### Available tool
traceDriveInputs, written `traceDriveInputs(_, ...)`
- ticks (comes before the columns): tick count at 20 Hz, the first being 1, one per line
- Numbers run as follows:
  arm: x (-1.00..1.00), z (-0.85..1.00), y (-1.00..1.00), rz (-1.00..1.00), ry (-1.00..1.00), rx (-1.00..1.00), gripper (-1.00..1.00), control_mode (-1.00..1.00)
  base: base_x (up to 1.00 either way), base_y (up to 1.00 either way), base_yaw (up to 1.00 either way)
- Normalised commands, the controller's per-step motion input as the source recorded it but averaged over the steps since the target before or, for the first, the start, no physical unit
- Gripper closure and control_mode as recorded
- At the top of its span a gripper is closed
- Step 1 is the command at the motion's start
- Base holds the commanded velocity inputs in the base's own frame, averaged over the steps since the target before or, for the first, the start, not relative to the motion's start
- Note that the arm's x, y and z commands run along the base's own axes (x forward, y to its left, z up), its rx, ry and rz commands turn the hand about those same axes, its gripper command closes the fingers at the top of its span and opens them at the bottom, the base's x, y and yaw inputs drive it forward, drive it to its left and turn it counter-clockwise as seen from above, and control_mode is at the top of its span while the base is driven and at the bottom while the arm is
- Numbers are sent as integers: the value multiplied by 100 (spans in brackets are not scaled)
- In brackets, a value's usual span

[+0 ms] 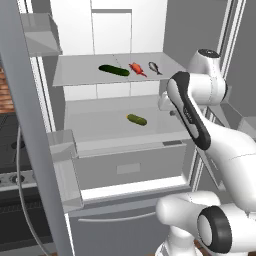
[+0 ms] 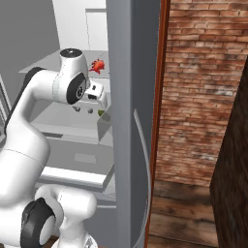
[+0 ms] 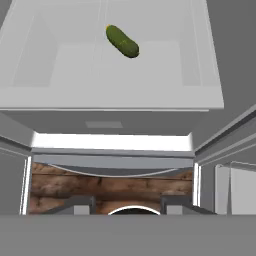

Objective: Place one cucumber and one fish in each tupperware on the nearby counter, to pack two identical lunches.

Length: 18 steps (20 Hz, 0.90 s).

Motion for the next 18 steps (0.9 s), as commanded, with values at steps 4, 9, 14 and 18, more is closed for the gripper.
traceDriveInputs(4, 0, 0, 0, 1, 0, 0, -100, -100, 0, 0, 0)
traceDriveInputs(9, 0, 17, 10, 0, -8, 2, -100, -100, 0, 0, 0)
traceDriveInputs(14, -3, 28, 0, 0, -22, 10, -100, -100, 0, 0, 0)
traceDriveInputs(18, -1, 48, 1, 0, -29, 9, -100, -100, 0, 0, 0)
